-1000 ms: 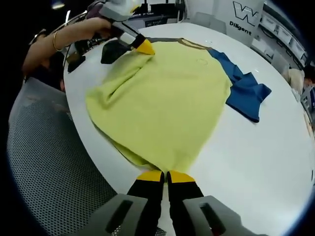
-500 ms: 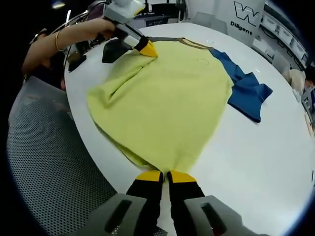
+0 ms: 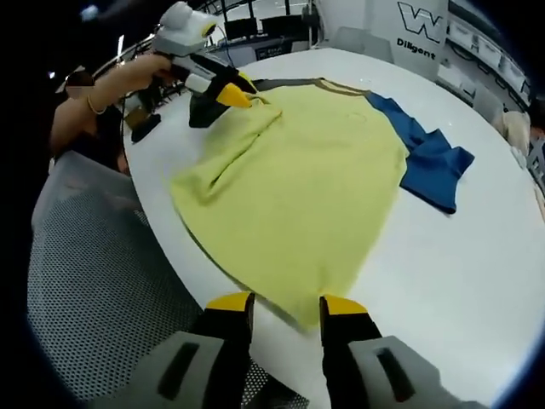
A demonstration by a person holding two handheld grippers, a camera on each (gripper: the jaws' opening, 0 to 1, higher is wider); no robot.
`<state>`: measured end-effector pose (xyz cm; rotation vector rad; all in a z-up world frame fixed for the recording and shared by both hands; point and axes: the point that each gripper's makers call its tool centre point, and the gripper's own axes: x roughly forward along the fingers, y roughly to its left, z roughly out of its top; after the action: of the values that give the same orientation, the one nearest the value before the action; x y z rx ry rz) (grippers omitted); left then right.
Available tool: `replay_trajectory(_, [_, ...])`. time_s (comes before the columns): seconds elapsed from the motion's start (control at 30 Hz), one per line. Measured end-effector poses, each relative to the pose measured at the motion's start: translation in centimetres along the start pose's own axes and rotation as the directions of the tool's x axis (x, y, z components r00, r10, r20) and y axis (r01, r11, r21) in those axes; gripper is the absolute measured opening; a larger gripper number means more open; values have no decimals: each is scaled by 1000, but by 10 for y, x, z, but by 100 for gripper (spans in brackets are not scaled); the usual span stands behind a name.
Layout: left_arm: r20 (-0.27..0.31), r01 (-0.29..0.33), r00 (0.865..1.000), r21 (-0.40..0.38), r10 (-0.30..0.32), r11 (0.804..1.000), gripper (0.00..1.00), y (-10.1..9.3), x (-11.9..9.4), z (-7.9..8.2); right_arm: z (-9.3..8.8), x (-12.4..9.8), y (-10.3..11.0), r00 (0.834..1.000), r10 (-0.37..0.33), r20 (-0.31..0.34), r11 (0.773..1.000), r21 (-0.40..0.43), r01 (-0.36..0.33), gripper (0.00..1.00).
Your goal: Fold the garment on the visible template until the final outline fits inside the template.
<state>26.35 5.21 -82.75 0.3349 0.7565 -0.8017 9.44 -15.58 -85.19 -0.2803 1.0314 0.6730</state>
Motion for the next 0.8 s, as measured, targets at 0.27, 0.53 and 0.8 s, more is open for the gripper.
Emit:
replay_trajectory(0.27, [-19,17,1000,-93,-19,996,30,0,-6,-26,7,-12,-3,1000,2,30,999,45,-4,33])
replay_trajectory(0.53, [-53,30,998,-123,-36,992,25,0,-2,-44,2,-5,-23,997,-73,7,985,154,71,33])
replay_trajectory(0.8, [-53,70,995,-213,-83,975,5,-7,-1,-52,-8,7,-27,994,-99,-50,978,181,106,25])
